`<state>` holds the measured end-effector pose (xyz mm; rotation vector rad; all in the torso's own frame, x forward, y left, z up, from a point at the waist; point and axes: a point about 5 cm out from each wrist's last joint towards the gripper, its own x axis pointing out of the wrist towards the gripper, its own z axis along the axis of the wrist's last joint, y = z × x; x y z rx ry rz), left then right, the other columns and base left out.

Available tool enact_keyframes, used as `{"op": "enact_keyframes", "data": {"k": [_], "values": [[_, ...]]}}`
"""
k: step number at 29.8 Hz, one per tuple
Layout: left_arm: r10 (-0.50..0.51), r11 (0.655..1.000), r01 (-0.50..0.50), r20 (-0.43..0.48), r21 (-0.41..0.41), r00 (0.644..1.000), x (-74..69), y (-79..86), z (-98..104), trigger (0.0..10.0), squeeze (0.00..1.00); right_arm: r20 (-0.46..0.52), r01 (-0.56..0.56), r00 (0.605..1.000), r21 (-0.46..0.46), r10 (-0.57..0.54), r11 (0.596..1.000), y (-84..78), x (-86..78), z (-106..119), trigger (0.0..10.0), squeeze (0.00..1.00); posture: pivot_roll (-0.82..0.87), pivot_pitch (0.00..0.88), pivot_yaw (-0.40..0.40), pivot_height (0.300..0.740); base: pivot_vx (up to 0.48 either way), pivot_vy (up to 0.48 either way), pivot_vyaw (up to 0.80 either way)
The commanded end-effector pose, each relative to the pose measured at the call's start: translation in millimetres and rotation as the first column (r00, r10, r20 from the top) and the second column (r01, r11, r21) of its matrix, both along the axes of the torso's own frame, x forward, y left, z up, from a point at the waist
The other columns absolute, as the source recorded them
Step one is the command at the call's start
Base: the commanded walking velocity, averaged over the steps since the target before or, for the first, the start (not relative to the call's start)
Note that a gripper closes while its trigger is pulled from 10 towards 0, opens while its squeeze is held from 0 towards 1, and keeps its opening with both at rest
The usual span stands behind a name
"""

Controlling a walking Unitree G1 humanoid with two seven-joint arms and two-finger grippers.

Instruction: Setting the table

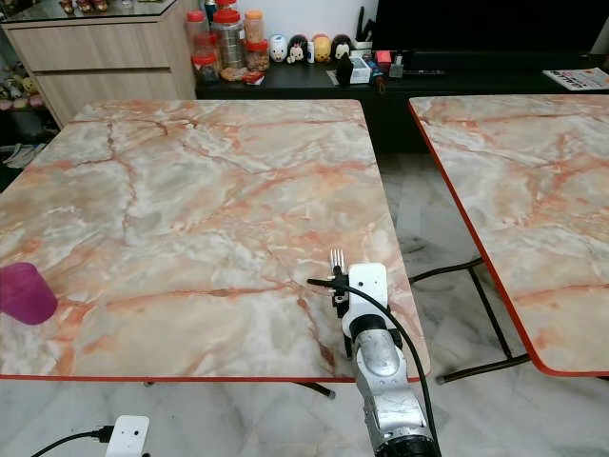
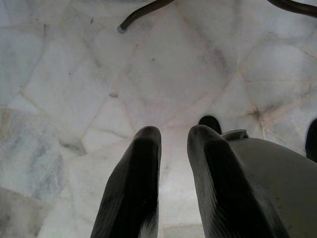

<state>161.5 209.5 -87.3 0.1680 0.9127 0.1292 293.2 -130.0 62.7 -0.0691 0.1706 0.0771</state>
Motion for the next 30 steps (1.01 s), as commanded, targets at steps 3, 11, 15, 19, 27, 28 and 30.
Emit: {"op": "enact_keyframes", "data": {"k": [3, 11, 15, 19, 27, 28, 30], "values": [[-0.006, 1.000, 0.006, -0.021, 0.009, 1.000, -2.6, 3.3, -0.9, 10.0, 0.00, -0.030, -0.043, 0.999, 0.010, 0.043, 0.999, 3.2, 0.4, -5.2, 10.0, 0.00, 0.00, 0.019, 0.011, 0.740, 0.000, 0.000, 0.00], [-0.012, 1.000, 0.012, -0.020, 0.007, 1.000, -1.2, 2.0, -0.7, 10.0, 0.00, -0.043, -0.035, 0.998, 0.006, 0.036, 0.999, 1.6, 4.1, -8.6, 10.0, 0.00, 0.00, 0.027, 0.014, 0.740, 0.000, 0.000, 0.00], [-0.009, 1.000, 0.009, -0.020, 0.006, 1.000, -1.4, 2.1, -0.8, 10.0, 0.00, -0.050, -0.030, 0.998, 0.012, 0.031, 0.999, 2.1, 7.6, -9.9, 10.0, 0.00, 0.00, 0.033, 0.014, 0.740, 0.000, 0.000, 0.00], [-0.005, 1.000, 0.005, -0.020, 0.007, 1.000, -1.6, 2.5, -0.8, 10.0, 0.00, -0.052, -0.034, 0.998, 0.016, 0.035, 0.999, 4.6, 8.7, -10.7, 10.0, 0.00, 0.00, 0.042, 0.014, 0.740, 0.000, 0.000, 0.00], [-0.004, 1.000, 0.004, -0.020, 0.005, 1.000, -1.5, 2.8, -0.7, 10.0, 0.00, -0.083, -0.046, 0.995, 0.020, 0.048, 0.999, 12.2, 10.1, -17.1, 10.0, 0.00, 0.00, 0.049, 0.015, 0.740, 0.000, 0.000, 0.00], [-0.003, 1.000, 0.004, -0.021, 0.005, 1.000, -1.5, 2.8, -0.7, 10.0, 0.00, -0.098, -0.052, 0.994, 0.011, 0.053, 0.999, 12.9, 9.5, -19.5, 10.0, 0.00, 0.00, 0.049, 0.015, 0.740, 0.000, 0.000, 0.00], [-0.004, 1.000, 0.004, -0.022, 0.005, 1.000, -1.5, 2.8, -0.8, 10.0, 0.00, -0.106, -0.057, 0.993, 0.004, 0.057, 0.998, 13.5, 8.9, -21.2, 10.0, 0.00, 0.00, 0.049, 0.015, 0.740, 0.000, 0.000, 0.00]]}}
